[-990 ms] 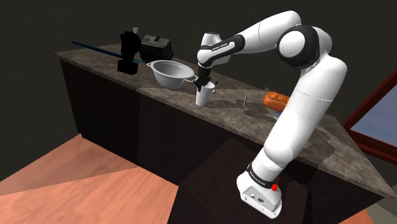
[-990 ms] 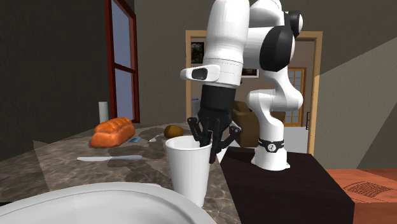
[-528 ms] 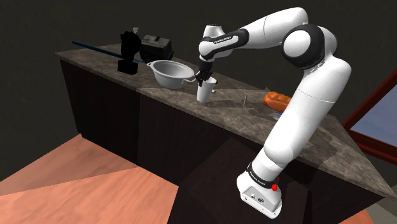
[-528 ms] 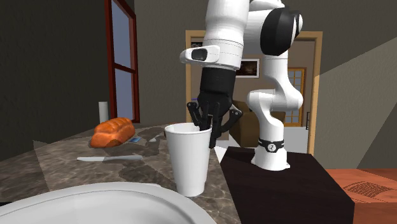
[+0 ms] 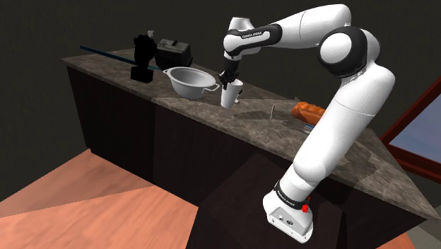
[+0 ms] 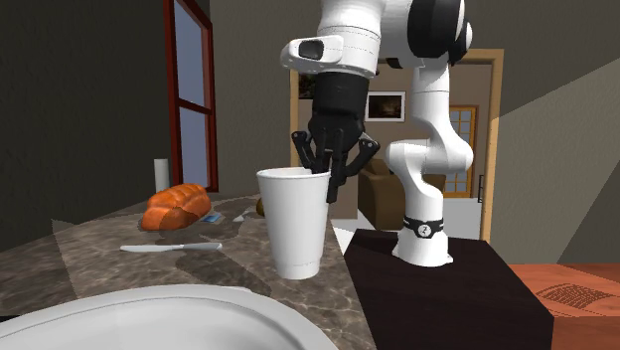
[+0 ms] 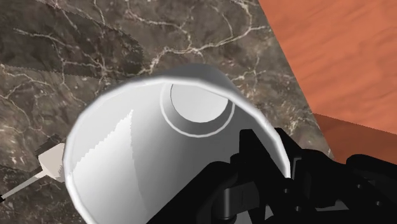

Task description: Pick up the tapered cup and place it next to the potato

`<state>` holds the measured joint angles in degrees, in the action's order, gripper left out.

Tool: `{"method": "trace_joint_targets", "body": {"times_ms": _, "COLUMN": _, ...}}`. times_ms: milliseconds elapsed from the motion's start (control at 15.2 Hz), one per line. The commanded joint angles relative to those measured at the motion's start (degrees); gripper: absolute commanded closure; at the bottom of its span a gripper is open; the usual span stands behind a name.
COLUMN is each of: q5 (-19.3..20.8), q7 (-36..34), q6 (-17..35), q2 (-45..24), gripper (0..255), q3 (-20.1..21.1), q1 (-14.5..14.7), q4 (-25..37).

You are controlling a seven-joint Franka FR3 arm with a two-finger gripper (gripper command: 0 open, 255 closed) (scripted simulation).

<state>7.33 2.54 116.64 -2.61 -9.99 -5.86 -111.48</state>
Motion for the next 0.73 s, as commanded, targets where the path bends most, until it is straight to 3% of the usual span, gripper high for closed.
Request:
{"method": "trace_joint_targets", "body": {"times_ms": 0, "q5": -0.01, "q7": 0.06, "q6": -1.54, "q2": 0.36, "gripper": 255, "q3": 0.06, "q1": 0.07, "q4": 1.17}}
{"method": "trace_joint_targets", "body": {"times_ms": 660, "q5": -0.16, "q7": 0.79, "q6": -8.99, "q2": 1.47, "gripper": 255, "q3": 0.16, "q1": 0.19, "q4": 7.56}}
